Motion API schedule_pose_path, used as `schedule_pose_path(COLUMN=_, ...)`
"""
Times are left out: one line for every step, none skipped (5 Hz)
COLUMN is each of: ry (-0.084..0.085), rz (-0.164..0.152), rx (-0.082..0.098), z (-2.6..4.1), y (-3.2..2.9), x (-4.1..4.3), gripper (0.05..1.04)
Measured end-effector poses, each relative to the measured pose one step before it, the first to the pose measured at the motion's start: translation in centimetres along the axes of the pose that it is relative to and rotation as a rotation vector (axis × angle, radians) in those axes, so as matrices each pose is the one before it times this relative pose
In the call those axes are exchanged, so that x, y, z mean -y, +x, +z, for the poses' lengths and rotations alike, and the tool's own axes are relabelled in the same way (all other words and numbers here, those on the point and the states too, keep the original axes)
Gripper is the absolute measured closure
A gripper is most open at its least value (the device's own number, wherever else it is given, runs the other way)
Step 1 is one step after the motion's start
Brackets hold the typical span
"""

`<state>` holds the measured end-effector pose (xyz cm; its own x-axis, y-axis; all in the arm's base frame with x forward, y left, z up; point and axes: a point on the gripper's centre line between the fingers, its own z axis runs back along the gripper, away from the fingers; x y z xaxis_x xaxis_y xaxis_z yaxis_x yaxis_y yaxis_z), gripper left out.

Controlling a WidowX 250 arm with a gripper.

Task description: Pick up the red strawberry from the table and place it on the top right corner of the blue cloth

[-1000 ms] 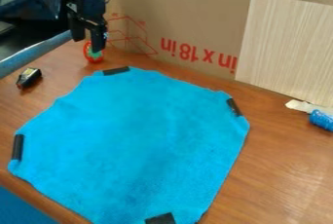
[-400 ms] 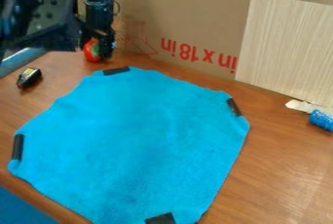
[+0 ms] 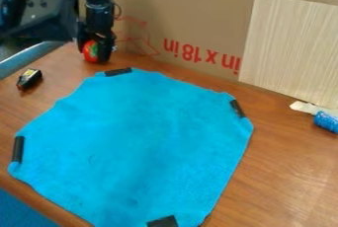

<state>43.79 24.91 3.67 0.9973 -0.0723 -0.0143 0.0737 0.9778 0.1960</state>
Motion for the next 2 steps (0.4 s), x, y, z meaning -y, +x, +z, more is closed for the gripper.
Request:
schedule_pose_path(ry=-0.0443, rz=-0.0267, rx=0.0014, z=0.36, y=-0.769, x=0.84, gripper=0.252)
schedule_pose_path(ry=-0.0147, rz=-0.0335, rx=0.0405, z=1.774, y=-0.841, x=0.818, gripper=0.252)
